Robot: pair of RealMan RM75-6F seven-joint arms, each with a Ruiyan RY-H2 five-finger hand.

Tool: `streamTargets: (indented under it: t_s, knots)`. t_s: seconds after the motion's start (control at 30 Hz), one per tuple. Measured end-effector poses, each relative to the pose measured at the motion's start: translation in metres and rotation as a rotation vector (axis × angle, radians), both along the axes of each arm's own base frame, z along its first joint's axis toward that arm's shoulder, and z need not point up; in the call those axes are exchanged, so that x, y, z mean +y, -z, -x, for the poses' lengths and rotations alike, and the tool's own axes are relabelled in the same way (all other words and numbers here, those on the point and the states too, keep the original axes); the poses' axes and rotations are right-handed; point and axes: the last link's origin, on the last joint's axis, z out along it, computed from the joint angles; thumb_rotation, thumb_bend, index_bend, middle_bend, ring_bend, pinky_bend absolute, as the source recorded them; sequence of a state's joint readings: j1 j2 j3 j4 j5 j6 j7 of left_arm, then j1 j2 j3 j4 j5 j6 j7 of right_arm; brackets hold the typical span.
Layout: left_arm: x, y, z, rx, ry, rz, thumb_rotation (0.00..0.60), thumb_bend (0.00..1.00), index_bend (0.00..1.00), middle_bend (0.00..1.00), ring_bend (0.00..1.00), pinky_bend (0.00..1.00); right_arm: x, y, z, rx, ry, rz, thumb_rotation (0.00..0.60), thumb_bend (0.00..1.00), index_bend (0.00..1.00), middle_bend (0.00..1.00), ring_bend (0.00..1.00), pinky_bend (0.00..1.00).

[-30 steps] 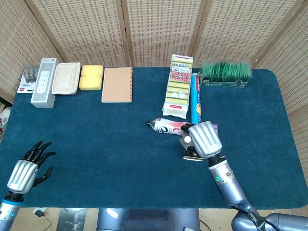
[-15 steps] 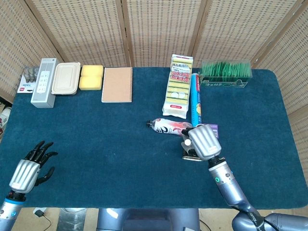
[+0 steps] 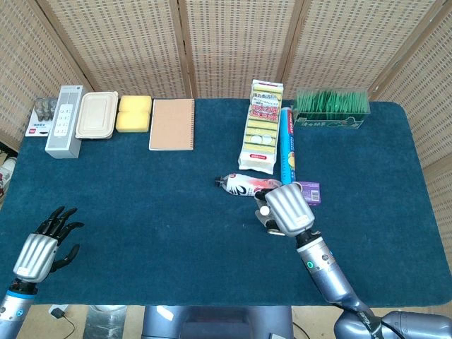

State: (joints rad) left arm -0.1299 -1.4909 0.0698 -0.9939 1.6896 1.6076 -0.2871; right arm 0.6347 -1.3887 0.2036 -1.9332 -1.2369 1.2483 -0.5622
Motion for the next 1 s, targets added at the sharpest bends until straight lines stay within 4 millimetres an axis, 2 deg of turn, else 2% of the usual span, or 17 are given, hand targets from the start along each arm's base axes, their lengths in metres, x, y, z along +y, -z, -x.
streamTargets:
  t_s: [0.1, 0.27, 0.5, 0.63, 0.77, 0.9, 1.0]
  knots:
    - [-0.003, 0.001, -0.003, 0.001, 0.023, 0.001, 0.600, 0.36, 0.29, 0.14, 0.05, 0.25, 0.001, 0.001, 0.000, 0.018, 0.002, -0.001, 0.600, 0.42, 0.75, 0.96, 0.97, 0.97]
    - [-0.009, 0.001, -0.001, -0.007, 0.026, 0.001, 0.600, 0.35, 0.29, 0.14, 0.05, 0.25, -0.003, -0.005, -0.020, 0.013, -0.099, 0.070, 0.600, 0.42, 0.75, 0.96, 0.97, 0.97]
    - [-0.001, 0.004, 0.001, 0.001, 0.006, 0.018, 0.600, 0.35, 0.29, 0.14, 0.05, 0.26, 0.010, -0.001, 0.001, -0.036, 0.026, 0.004, 0.600, 0.42, 0.75, 0.96, 0.98, 0.98]
    - [-0.007, 0.002, -0.004, -0.003, 0.045, 0.001, 0.600, 0.36, 0.29, 0.14, 0.05, 0.26, 0.001, -0.009, -0.018, 0.001, -0.078, 0.074, 0.600, 0.41, 0.75, 0.96, 0.98, 0.98]
    - [-0.007, 0.000, -0.001, -0.015, 0.027, -0.003, 0.600, 0.35, 0.29, 0.14, 0.05, 0.26, -0.011, -0.016, -0.031, 0.003, -0.118, 0.117, 0.600, 0.41, 0.75, 0.96, 0.97, 0.98]
    - [0.000, 0.001, 0.003, -0.020, 0.003, 0.009, 0.600, 0.36, 0.29, 0.14, 0.05, 0.26, -0.012, -0.010, -0.013, 0.019, -0.011, 0.062, 0.600, 0.41, 0.75, 0.96, 0.97, 0.98]
    - [-0.002, 0.000, 0.000, -0.016, 0.023, 0.009, 0.600, 0.36, 0.29, 0.14, 0.04, 0.26, -0.008, -0.004, 0.004, 0.055, 0.037, 0.025, 0.600, 0.41, 0.75, 0.96, 0.97, 0.98]
